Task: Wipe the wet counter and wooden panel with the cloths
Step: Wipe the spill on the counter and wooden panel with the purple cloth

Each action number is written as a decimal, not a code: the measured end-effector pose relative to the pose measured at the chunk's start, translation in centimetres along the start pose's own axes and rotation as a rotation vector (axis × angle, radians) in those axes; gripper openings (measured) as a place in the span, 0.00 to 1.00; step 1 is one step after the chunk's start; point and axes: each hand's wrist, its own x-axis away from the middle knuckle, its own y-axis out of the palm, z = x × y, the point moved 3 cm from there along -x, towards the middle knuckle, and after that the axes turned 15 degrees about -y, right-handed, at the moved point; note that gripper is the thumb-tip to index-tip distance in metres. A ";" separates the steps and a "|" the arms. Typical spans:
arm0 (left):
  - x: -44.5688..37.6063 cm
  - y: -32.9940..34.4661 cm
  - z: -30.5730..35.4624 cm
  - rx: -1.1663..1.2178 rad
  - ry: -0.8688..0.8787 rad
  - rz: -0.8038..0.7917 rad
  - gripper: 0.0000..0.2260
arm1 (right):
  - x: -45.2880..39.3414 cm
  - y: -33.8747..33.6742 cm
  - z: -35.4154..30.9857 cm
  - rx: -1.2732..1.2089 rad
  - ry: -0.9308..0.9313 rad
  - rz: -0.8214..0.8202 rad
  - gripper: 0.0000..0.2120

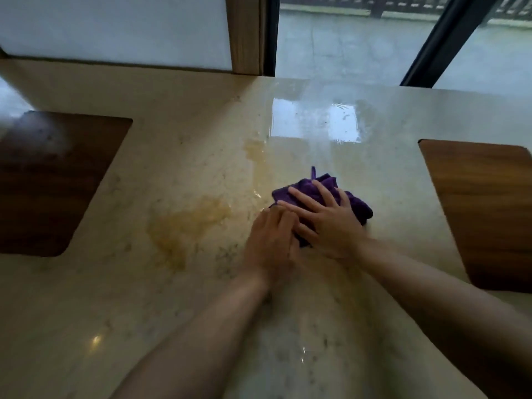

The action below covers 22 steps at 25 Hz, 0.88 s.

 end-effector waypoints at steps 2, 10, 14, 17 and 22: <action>1.4 -3.3 -2.3 -0.053 -0.028 0.020 0.12 | 4.9 1.0 -4.8 -0.053 0.102 -0.003 0.24; 0.5 -17.8 -22.1 -0.613 -0.453 -0.137 0.20 | 17.9 5.2 -20.5 -0.062 0.433 0.001 0.26; 0.3 -18.2 -25.4 -0.610 -0.398 -0.130 0.21 | 17.8 5.4 -24.0 -0.113 0.653 0.059 0.25; 0.3 -18.1 -25.3 -0.587 -0.380 -0.098 0.20 | 16.4 5.6 -26.8 -0.142 0.828 0.093 0.25; 0.3 -18.3 -24.9 -0.599 -0.374 -0.126 0.22 | 9.6 5.0 -29.3 -0.229 1.000 0.125 0.27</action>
